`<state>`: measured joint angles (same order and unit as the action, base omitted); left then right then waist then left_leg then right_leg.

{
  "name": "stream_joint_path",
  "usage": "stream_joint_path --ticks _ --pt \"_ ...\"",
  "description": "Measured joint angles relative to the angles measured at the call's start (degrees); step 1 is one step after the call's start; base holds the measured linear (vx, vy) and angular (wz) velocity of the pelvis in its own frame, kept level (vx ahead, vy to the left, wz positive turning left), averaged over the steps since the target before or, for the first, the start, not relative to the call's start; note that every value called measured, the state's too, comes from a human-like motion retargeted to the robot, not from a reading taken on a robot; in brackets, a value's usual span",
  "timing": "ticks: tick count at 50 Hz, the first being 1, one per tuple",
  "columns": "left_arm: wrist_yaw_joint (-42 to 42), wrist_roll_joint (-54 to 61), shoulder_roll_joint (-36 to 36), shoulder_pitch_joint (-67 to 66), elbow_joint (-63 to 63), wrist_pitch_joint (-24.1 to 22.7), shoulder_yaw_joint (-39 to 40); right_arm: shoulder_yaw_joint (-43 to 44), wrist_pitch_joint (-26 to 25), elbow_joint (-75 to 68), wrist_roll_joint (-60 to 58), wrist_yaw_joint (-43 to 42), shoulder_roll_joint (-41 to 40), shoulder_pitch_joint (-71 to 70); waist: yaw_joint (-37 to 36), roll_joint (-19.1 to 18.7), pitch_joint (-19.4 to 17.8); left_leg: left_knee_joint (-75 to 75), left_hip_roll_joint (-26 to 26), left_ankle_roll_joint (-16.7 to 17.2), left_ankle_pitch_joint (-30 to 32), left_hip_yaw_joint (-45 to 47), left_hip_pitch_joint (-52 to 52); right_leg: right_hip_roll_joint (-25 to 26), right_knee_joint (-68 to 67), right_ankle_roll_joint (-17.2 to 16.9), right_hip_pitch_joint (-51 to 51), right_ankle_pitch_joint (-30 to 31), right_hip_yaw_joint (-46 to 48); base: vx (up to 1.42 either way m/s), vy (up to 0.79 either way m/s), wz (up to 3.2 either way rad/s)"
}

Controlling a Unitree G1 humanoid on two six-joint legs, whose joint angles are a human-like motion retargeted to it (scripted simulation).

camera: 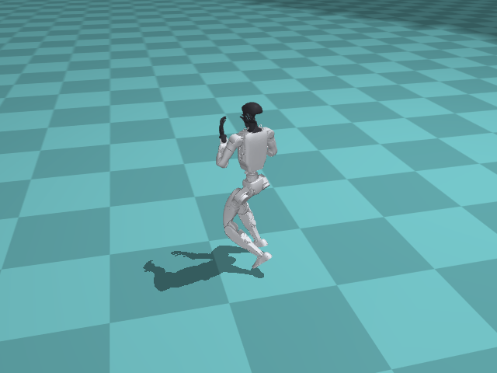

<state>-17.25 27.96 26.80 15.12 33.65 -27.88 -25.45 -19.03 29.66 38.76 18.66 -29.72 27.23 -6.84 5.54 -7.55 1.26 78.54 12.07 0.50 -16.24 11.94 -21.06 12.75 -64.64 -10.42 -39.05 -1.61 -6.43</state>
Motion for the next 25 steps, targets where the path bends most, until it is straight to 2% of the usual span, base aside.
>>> stream_joint_path --ticks 3,5,7,8,11,12,14,19,23,25 --pt "0.75 -0.02 -2.33 0.74 -0.73 -0.06 1.30 2.17 -2.41 -3.00 -0.17 4.08 1.66 0.15 -5.18 0.15 -2.07 12.30 5.70 -4.22 -10.60 0.20 0.64 -4.61 -5.87 11.00 2.54 -26.51 8.37 0.11 -0.17 2.20" --pt "1.91 0.83 -4.23 0.76 -0.51 -0.55 2.43 6.42 -3.08 -7.26 0.96 6.24 1.92 0.51 -6.39 0.65 -5.68 15.66 6.95 -5.83 -14.48 -0.10 1.33 -8.41 -6.54 13.93 7.17 -36.94 13.17 0.11 -0.17 2.39" --pt "3.19 2.00 -5.80 -1.99 0.73 -1.33 3.86 10.08 -2.66 -10.61 0.15 6.34 -0.11 3.78 -6.98 1.36 -7.46 12.43 5.63 -5.20 -12.92 1.28 2.18 -11.54 -3.70 13.15 11.64 -34.89 16.15 0.07 -0.10 1.76" --pt "3.66 2.69 -6.41 -3.90 1.59 -1.95 4.38 11.53 -2.31 -11.98 -0.41 5.99 -1.57 6.15 -7.25 1.63 -7.48 9.23 4.65 -4.12 -10.84 2.05 2.50 -12.68 -1.38 11.88 13.54 -30.65 17.42 0.03 -0.04 1.29" --pt "5.57 5.79 -7.99 -8.86 3.58 -3.40 4.85 13.83 -1.96 -15.43 -2.07 4.51 -5.23 12.13 -6.91 1.38 -6.71 -2.19 1.92 0.28 -1.83 2.94 2.53 -12.85 5.38 5.37 15.94 -7.81 18.17 -0.03 0.02 1.07" --pt "6.11 7.05 -8.29 -9.87 4.16 -3.72 4.81 14.19 -1.96 -16.26 -2.58 3.92 -5.91 13.39 -6.63 1.30 -6.50 -5.23 1.17 1.55 0.82 2.90 2.04 -12.51 6.71 3.84 15.97 -2.43 17.90 -0.09 0.04 1.07" --pt "6.66 9.42 -8.39 -10.75 5.21 -4.10 4.59 14.37 -1.90 -17.22 -3.35 3.01 -6.39 14.56 -5.94 2.03 -6.41 -9.35 -1.09 2.85 3.40 2.64 0.46 -12.95 6.36 2.63 15.48 2.23 17.02 -0.11 0.04 1.23" --pt "7.05 11.99 -8.43 -10.54 5.94 -3.40 5.22 12.11 -2.84 -16.73 -4.33 4.44 -5.51 12.23 -4.18 6.82 -6.66 -16.57 -9.29 1.54 3.09 2.09 -1.76 -17.22 1.18 3.19 15.79 0.50 13.90 -0.10 0.06 1.44" --pt "8.53 10.43 -8.14 -9.29 4.00 -1.56 6.82 9.24 -4.70 -14.80 -7.24 7.49 -4.54 6.13 -4.87 10.56 -7.61 -19.85 -14.02 -0.98 -1.97 1.86 -0.98 -20.52 -0.98 4.26 18.66 -7.28 12.77 -0.07 0.05 1.11" --pt "9.67 8.10 -7.39 -8.96 2.57 -0.46 7.21 7.95 -5.52 -13.78 -9.53 9.53 -3.85 2.95 -6.43 11.52 -8.30 -17.61 -14.71 -3.05 -8.36 1.62 -1.34 -22.10 -2.72 6.11 19.83 -15.77 13.70 -0.08 0.02 0.63"
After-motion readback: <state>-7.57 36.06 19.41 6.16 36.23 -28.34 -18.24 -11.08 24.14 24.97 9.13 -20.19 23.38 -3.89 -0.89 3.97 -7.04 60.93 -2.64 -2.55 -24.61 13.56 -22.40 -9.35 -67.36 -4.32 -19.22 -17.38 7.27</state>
